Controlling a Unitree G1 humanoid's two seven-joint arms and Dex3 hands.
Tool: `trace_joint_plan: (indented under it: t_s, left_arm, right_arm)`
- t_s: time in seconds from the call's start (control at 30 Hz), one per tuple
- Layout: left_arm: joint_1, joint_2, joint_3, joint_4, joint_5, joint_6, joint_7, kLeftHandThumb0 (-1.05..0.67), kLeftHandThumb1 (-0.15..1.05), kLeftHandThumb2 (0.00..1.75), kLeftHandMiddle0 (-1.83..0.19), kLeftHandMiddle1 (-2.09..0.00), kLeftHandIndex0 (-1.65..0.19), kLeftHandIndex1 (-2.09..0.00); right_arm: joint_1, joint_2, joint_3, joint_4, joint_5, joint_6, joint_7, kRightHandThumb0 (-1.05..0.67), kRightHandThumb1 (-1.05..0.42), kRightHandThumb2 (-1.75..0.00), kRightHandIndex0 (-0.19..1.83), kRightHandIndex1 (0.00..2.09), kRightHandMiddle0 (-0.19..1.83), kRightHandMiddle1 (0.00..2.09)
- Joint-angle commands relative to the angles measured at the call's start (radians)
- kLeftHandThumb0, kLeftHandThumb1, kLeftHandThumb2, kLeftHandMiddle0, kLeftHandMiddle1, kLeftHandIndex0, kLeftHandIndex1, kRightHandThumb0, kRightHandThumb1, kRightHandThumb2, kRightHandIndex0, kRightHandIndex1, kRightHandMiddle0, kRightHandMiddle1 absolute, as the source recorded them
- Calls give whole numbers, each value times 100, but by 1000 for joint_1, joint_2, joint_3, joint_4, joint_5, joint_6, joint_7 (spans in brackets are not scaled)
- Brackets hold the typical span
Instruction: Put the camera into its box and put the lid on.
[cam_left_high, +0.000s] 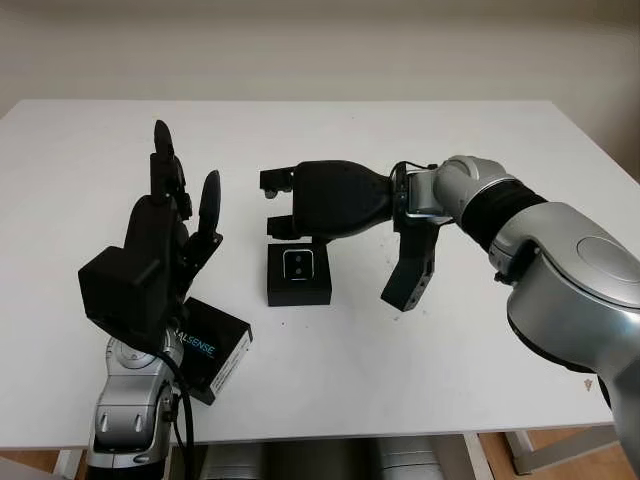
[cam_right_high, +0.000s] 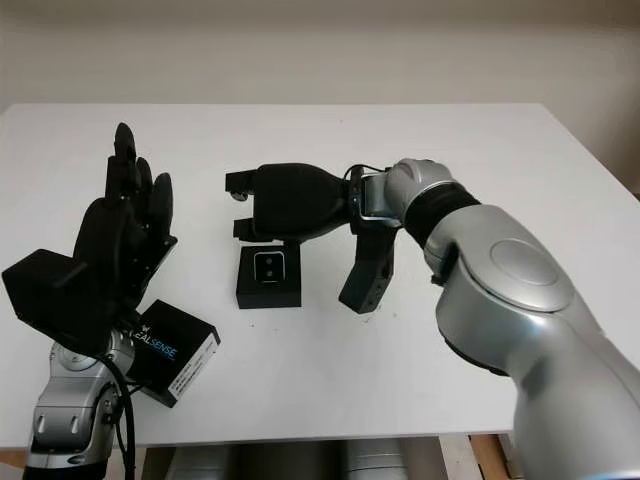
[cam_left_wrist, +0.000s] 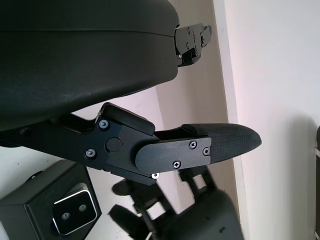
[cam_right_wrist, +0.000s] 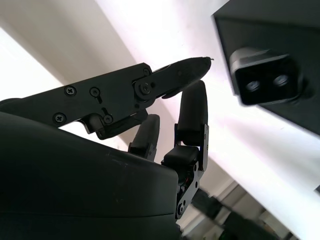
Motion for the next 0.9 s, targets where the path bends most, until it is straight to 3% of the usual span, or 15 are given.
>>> trace_joint_plan:
  t_s: [0.0, 0.23, 0.37, 0.43, 0.47, 0.63, 0.87]
  left_arm:
    - [-11, 2, 5, -8, -5, -1, -2, -78, 105, 54, 19, 0, 19, 0]
    - [-12, 3, 3, 6, 4, -28, 1, -75, 105, 56, 19, 0, 19, 0]
    - [-10, 9, 1, 7, 8, -33, -6, -74, 105, 58, 19, 0, 19, 0]
    - [-13, 3, 2, 7, 5, -31, 0, -74, 105, 57, 19, 0, 19, 0]
    - [-13, 0, 3, 5, 1, -26, 1, -73, 105, 56, 19, 0, 19, 0]
    - [-12, 4, 1, 2, 4, -25, 1, -76, 105, 55, 19, 0, 19, 0]
    - [-13, 9, 1, 4, 6, -27, 1, -76, 105, 56, 19, 0, 19, 0]
  right_arm:
    - [-27, -16, -23, 8, 20, -17, -6, -45, -92, -5, 14, 137, 55, 130]
    - [-26, -28, -65, 10, 65, -44, 14, -51, -94, -6, 14, 133, 51, 127]
    - [-38, -41, -58, -9, 52, -63, 36, -65, -91, -5, 6, 112, 27, 116]
    - [-37, -44, -50, -22, 38, -63, 32, -66, -89, -5, 15, 76, 20, 109]
    - [-34, -44, -43, -29, 25, -55, 20, -64, -88, -5, 19, 69, 18, 103]
    - [-26, -41, 5, -49, -51, -13, -35, -48, -88, -5, 17, 53, 11, 67]
    - [-27, -49, 47, -80, -112, -2, -57, -59, -87, -5, 20, 25, 13, 45]
